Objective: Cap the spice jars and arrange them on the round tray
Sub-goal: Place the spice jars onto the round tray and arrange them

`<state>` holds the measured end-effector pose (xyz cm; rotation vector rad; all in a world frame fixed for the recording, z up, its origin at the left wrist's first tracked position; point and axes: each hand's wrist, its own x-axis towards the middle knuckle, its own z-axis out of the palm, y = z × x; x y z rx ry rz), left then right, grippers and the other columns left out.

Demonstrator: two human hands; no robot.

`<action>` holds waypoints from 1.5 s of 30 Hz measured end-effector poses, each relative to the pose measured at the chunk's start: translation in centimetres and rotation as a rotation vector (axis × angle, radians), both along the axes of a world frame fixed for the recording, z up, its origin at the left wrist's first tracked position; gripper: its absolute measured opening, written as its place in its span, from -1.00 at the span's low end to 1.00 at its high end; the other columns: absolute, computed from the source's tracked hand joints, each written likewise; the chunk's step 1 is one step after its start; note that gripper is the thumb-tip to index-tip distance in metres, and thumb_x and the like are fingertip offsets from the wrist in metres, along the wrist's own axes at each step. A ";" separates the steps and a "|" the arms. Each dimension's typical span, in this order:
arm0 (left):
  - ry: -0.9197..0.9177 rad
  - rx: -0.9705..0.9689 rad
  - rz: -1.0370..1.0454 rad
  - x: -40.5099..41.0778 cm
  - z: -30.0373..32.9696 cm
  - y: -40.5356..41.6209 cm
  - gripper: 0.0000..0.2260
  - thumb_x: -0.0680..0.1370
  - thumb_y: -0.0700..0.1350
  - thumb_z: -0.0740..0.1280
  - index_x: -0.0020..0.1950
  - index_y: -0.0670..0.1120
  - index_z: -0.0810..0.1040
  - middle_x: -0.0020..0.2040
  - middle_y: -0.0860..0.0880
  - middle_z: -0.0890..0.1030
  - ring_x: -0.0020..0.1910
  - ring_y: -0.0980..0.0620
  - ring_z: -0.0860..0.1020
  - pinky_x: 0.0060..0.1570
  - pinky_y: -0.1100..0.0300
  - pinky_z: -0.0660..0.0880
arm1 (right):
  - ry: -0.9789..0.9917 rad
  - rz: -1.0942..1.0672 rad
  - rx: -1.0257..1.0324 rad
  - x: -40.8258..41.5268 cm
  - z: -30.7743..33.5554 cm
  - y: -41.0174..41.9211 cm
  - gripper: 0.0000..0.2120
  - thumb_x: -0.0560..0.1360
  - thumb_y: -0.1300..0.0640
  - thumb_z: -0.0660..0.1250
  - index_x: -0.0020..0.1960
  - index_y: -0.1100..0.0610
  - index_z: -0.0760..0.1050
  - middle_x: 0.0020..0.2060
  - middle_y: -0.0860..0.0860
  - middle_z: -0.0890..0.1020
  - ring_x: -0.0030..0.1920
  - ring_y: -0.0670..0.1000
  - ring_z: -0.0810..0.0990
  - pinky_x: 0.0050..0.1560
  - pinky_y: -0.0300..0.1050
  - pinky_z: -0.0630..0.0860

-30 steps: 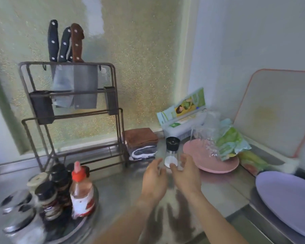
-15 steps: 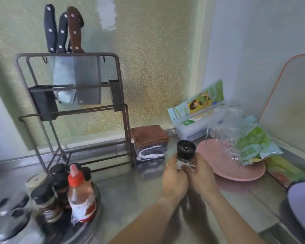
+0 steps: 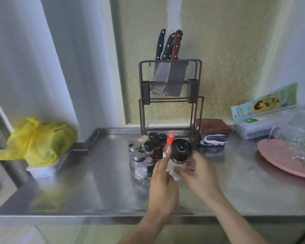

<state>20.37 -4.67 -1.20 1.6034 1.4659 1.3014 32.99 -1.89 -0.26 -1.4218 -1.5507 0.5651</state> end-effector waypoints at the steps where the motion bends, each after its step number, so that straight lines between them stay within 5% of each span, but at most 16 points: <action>1: 0.000 0.009 0.017 -1.3 0.1 0.3 -0.40 0.57 -0.39 0.09 0.53 0.08 0.40 0.42 0.18 0.50 0.44 0.22 0.41 0.50 0.23 0.31 | 0.001 -0.004 0.009 -1.4 0.0 0.6 -0.65 0.37 0.13 0.62 0.04 -0.10 0.56 -0.09 -0.14 0.71 -0.03 -0.07 0.69 0.01 -0.05 0.63; 4: 0.052 0.012 0.069 -4.2 0.0 1.7 -0.46 0.59 -0.36 0.09 0.48 0.05 0.46 0.34 0.16 0.58 0.37 0.14 0.50 0.38 0.19 0.42 | -0.010 -0.011 0.009 -4.8 -0.2 2.2 -0.62 0.41 0.13 0.59 0.17 0.01 0.56 -0.12 -0.26 0.63 -0.04 -0.17 0.64 -0.08 -0.29 0.53; 6: 0.108 0.016 0.090 -5.2 -0.5 2.3 -0.50 0.58 -0.37 0.11 0.41 0.02 0.54 0.26 0.13 0.62 0.32 0.07 0.56 0.32 0.14 0.48 | -0.034 -0.014 -0.012 -6.3 -0.7 3.0 -0.43 0.44 0.15 0.57 0.40 0.08 0.47 -0.09 -0.34 0.59 -0.04 -0.30 0.57 -0.13 -0.51 0.44; 9: 0.144 -0.036 0.109 -5.8 -1.3 2.8 -0.63 0.62 -0.32 0.15 0.28 -0.04 0.61 0.02 0.12 0.63 0.10 -0.04 0.64 0.02 0.19 0.48 | -0.095 -0.032 -0.038 -7.3 -1.7 3.4 -0.13 0.44 0.18 0.56 0.61 -0.07 0.18 0.17 -0.20 0.60 0.15 -0.11 0.64 0.02 -0.38 0.46; 11: 0.151 -0.037 0.107 -6.0 -1.9 3.1 -0.64 0.63 -0.32 0.15 0.28 -0.07 0.62 0.05 0.03 0.70 0.06 -0.07 0.65 -0.04 0.23 0.44 | -0.130 -0.049 -0.106 -7.5 -2.5 3.8 -0.32 0.47 0.14 0.54 0.50 -0.07 0.34 0.25 -0.11 0.62 0.22 -0.02 0.64 0.09 -0.21 0.47; 14: 0.127 -0.053 0.121 -6.6 -2.6 3.1 -0.66 0.62 -0.31 0.18 0.19 -0.02 0.68 0.05 0.04 0.74 0.04 -0.03 0.68 -0.06 0.25 0.50 | -0.168 -0.099 -0.154 -7.9 -3.2 3.9 -0.69 0.49 0.07 0.51 0.19 0.03 0.54 0.12 -0.03 0.69 0.18 0.07 0.65 0.04 -0.13 0.50; 17: 0.012 -0.064 0.267 -8.5 -3.0 3.3 -0.68 0.54 -0.33 0.23 -0.21 -0.01 0.67 -0.24 0.09 0.72 -0.21 0.13 0.64 -0.23 0.42 0.46 | -0.175 -0.090 -0.153 -7.8 -3.6 4.0 -0.71 0.48 0.04 0.51 0.15 0.06 0.54 0.07 -0.05 0.69 0.13 0.04 0.65 0.09 -0.05 0.58; 19: -0.055 -0.052 0.376 -10.3 -3.1 3.8 -0.66 0.51 -0.36 0.22 -0.31 0.00 0.61 -0.32 0.05 0.68 -0.26 0.05 0.62 -0.24 0.27 0.49 | -0.182 -0.091 -0.155 -7.2 -3.8 3.7 -0.68 0.47 0.06 0.51 0.19 0.01 0.54 0.09 -0.10 0.67 0.12 -0.02 0.65 0.12 -0.02 0.61; 24: 0.032 -0.188 0.400 -14.4 -3.9 8.5 -0.76 0.60 -0.22 0.21 0.11 -0.04 0.64 0.09 -0.05 0.69 0.08 -0.18 0.63 0.14 -0.02 0.56 | -0.158 -0.343 -0.157 -4.7 -4.7 3.5 -0.72 0.59 0.04 0.37 0.28 0.00 0.50 0.19 -0.10 0.64 0.10 0.02 0.67 0.10 -0.11 0.53; 26: 0.032 -0.254 0.295 -15.1 -4.3 10.5 -0.72 0.61 -0.12 0.22 0.30 -0.03 0.55 0.19 -0.08 0.64 -0.01 -0.19 0.68 0.02 -0.06 0.65 | -0.082 -0.334 -0.247 -4.4 -5.3 4.1 -0.68 0.62 0.03 0.32 0.36 0.01 0.44 0.23 -0.05 0.64 0.09 0.12 0.72 0.16 0.02 0.61; 28: -0.015 -0.355 0.159 -15.2 -4.6 12.1 -0.68 0.64 -0.08 0.25 0.39 -0.01 0.48 0.15 -0.09 0.65 -0.25 -0.14 0.70 -0.27 0.06 0.63 | 0.070 -0.268 -0.344 -4.7 -5.7 4.6 -0.72 0.64 0.11 0.28 0.33 -0.06 0.39 0.01 -0.08 0.66 -0.19 0.16 0.77 -0.11 0.08 0.72; 30: -0.033 -0.415 0.060 -15.3 -4.8 13.4 -0.71 0.64 -0.14 0.25 0.37 -0.05 0.51 -0.08 -0.07 0.71 -0.36 -0.10 0.64 -0.30 0.08 0.60 | 0.155 -0.203 -0.385 -5.2 -6.1 4.7 -0.67 0.65 0.18 0.24 0.37 -0.05 0.36 -0.14 -0.14 0.64 -0.36 0.14 0.75 -0.29 0.04 0.72; 34: -0.002 -0.423 -0.044 -15.9 -5.0 14.1 -0.70 0.65 -0.27 0.16 0.33 -0.13 0.55 -0.41 -0.09 0.65 -0.42 -0.12 0.61 -0.34 0.06 0.59 | 0.170 -0.158 -0.381 -5.2 -6.8 5.2 -0.61 0.62 0.25 0.23 0.37 -0.07 0.31 -0.16 -0.18 0.64 -0.37 0.12 0.75 -0.21 0.07 0.73; 39: -0.084 -0.475 -0.120 -16.6 -4.9 13.5 -0.73 0.62 -0.23 0.27 0.31 -0.11 0.54 -0.05 -0.22 0.66 -0.35 -0.17 0.65 -0.27 -0.01 0.65 | 0.192 -0.176 -0.373 -4.3 -6.7 7.1 -0.75 0.63 0.05 0.26 0.30 -0.02 0.45 -0.18 0.09 0.73 -0.50 -0.04 0.64 -0.37 -0.12 0.63; 41: -0.123 -0.529 -0.150 -16.5 -4.5 13.2 -0.67 0.50 -0.23 0.35 0.26 -0.08 0.55 -0.14 -0.24 0.67 -0.35 -0.19 0.64 -0.26 -0.01 0.64 | 0.196 -0.163 -0.387 -4.1 -6.6 7.5 -0.77 0.61 -0.11 0.26 0.21 -0.05 0.49 -0.23 0.06 0.73 -0.49 -0.02 0.64 -0.35 -0.06 0.64; 45: -0.213 -0.631 -0.237 -16.1 -4.1 13.1 -0.38 0.24 -0.26 0.33 0.32 -0.03 0.49 -0.23 -0.46 0.63 -0.33 -0.25 0.63 -0.29 0.00 0.64 | 0.242 -0.120 -0.416 -3.7 -6.7 8.0 -0.83 0.67 -0.10 0.19 0.17 -0.07 0.47 -0.31 0.14 0.74 -0.46 0.07 0.68 -0.38 -0.04 0.65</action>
